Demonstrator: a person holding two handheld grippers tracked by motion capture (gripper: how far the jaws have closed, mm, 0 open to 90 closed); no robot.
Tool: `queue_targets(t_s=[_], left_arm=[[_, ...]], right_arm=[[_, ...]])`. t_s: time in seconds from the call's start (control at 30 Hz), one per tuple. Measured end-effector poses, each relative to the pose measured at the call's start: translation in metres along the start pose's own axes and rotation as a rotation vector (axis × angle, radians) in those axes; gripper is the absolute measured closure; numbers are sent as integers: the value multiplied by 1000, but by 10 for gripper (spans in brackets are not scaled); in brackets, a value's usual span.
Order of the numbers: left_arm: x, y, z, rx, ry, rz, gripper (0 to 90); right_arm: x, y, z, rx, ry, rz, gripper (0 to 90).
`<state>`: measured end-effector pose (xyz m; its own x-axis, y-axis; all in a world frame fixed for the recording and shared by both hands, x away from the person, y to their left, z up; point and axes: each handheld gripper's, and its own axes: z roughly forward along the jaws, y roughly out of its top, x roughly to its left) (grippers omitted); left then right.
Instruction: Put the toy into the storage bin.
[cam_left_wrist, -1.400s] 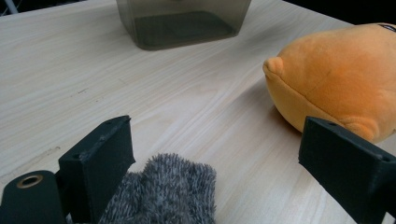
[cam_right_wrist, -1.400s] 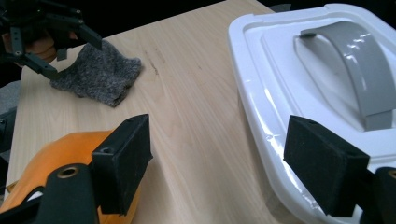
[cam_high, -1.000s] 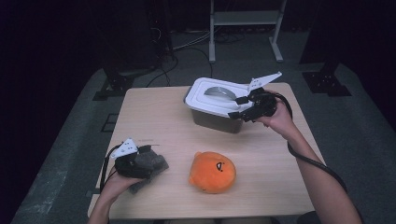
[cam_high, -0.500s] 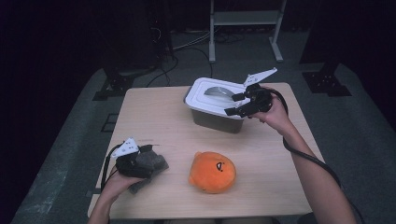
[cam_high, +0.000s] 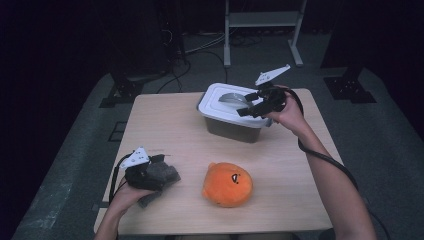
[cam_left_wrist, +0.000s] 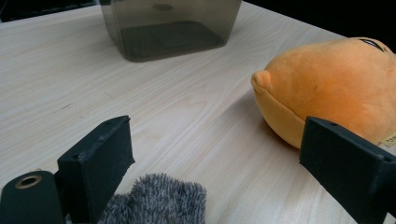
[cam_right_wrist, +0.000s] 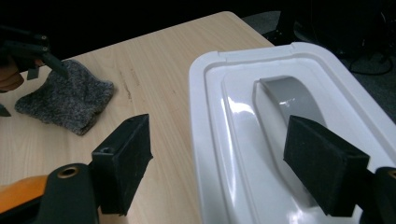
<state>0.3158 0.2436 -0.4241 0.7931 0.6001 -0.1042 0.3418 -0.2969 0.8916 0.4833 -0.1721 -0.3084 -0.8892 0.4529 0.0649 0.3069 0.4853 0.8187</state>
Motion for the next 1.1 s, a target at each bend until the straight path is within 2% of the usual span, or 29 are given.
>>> queue_targets(t_s=[0.23, 0.43, 0.53, 0.67, 0.83, 1.1], left_arm=[[3, 0, 1, -5, -6, -1, 91], [4, -1, 0, -1, -9, 0, 91], [5, -1, -1, -7, -11, -5, 91], [4, -3, 0, -4, -14, -3, 91], [5, -3, -2, -5, -12, -4, 91], [5, -5, -3, 0, -16, -5, 91]], right_arm=[[-14, 12, 11, 13, -6, -8, 228], [-22, 15, 19, 11, -8, -15, 237], [-28, 16, 23, -6, -7, -17, 257], [-32, 18, 30, 3, -19, -21, 257], [-38, 18, 35, 2, -33, -7, 259], [-49, 13, 45, 11, -42, 22, 314]])
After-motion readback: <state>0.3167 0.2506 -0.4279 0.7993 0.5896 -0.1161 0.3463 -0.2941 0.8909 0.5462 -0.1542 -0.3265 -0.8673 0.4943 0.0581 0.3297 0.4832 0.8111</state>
